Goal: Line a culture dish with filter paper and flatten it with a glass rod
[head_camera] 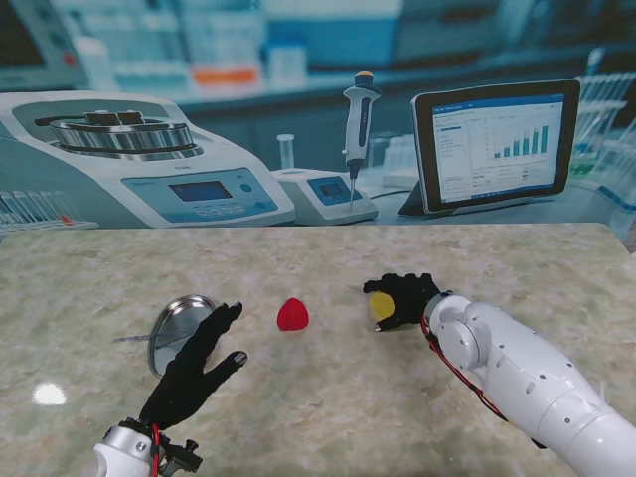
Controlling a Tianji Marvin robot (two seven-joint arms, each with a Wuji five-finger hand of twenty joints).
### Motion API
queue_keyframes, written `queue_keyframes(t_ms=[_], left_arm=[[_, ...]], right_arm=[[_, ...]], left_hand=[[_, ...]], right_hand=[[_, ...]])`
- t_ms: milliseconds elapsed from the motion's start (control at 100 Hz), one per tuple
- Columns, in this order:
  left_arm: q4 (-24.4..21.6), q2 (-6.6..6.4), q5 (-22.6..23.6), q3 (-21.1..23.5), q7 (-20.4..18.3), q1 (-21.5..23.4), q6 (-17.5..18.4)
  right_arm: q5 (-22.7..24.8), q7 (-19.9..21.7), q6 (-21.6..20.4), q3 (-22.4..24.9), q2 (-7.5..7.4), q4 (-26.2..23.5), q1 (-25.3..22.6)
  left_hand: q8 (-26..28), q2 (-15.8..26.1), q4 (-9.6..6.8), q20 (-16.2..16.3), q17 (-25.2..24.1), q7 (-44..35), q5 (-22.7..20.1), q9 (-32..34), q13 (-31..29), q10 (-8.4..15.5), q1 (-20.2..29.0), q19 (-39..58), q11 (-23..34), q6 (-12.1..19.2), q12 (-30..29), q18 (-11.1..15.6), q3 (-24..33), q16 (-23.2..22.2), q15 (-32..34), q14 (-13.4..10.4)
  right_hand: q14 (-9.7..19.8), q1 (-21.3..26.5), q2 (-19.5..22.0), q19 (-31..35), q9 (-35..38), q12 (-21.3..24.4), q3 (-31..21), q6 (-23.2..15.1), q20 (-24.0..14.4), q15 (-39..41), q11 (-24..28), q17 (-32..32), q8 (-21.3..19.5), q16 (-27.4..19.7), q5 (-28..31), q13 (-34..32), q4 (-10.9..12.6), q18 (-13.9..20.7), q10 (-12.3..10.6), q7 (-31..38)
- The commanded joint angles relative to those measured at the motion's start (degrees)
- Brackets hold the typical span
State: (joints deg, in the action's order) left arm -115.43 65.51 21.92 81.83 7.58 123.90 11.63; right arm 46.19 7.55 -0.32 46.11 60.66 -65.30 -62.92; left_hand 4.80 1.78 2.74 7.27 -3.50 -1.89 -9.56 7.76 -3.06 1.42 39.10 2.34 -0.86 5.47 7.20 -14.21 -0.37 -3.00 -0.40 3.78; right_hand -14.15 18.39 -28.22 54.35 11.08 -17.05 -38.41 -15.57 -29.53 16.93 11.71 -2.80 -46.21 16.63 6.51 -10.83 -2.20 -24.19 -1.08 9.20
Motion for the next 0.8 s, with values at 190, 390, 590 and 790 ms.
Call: queue_keyframes(t_ms=[190,390,590,790], left_arm=[[0.16,-0.07,-0.07,0.06,-0.26,0.2,0.02],[0.28,-0.1,-0.13,0.14,-0.43,0.19,0.03],[0.41,-0.1,-0.19,0.21,-0.49,0.13,0.06],[0.56,-0.09,-0.25,0.32,-0.48,0.06,0.03]], right_arm=[[0.38,-1.34,0.17,-1.59,0.23,1.92,1.02],[0.01,-1.16,-0.24,-2.68,0.28,2.78,2.05],[-0.98,-1.32,-0.96,-4.12,0.51,4.03,3.11],[-1.06,-2.18,-1.3,-5.08,0.66,5.04,3.62]], left_hand=[[0.42,1.94,-1.82,-0.68,-0.08,-0.14,0.55,-1.48,1.72,1.09,0.97,-2.88,0.21,-0.07,1.23,1.11,-0.96,-1.31,-0.75,-1.63],[0.79,1.87,-1.81,-0.54,-0.09,-0.85,0.4,-1.46,1.7,1.07,1.1,-2.83,0.25,-0.16,1.54,1.09,-0.93,-1.38,-0.75,-1.67],[0.98,1.83,-1.79,-0.45,-0.1,-1.27,0.48,-1.49,1.73,0.95,1.08,-2.84,0.21,-0.25,1.72,1.13,-0.97,-1.42,-0.77,-1.65],[1.07,1.77,-1.79,-0.38,-0.1,-1.52,0.53,-1.48,1.71,0.92,1.18,-2.85,0.22,-0.25,1.83,1.09,-0.93,-1.47,-0.75,-1.62]], right_hand=[[-2.44,1.31,-3.84,5.04,-1.41,-2.38,-2.97,-2.69,-2.22,3.13,1.6,-3.13,-4.5,1.81,-1.44,-1.66,-2.17,-2.67,0.02,1.15],[-2.66,2.36,-5.64,6.72,-1.24,-2.46,-7.77,-4.44,-3.35,4.53,3.5,-4.97,-4.94,2.75,0.14,-2.92,-1.99,-2.43,0.36,4.48],[-2.51,2.78,-6.2,7.65,-1.03,-2.09,-8.42,-4.47,-3.74,5.36,3.8,-6.42,-4.11,3.16,-0.31,-3.94,-2.25,-1.95,0.36,4.69],[-1.87,4.28,-7.85,10.67,-0.88,-3.09,-12.04,-4.74,-5.38,8.59,7.79,-9.32,-3.04,5.17,0.26,-6.23,-2.01,-0.76,0.36,7.12]])
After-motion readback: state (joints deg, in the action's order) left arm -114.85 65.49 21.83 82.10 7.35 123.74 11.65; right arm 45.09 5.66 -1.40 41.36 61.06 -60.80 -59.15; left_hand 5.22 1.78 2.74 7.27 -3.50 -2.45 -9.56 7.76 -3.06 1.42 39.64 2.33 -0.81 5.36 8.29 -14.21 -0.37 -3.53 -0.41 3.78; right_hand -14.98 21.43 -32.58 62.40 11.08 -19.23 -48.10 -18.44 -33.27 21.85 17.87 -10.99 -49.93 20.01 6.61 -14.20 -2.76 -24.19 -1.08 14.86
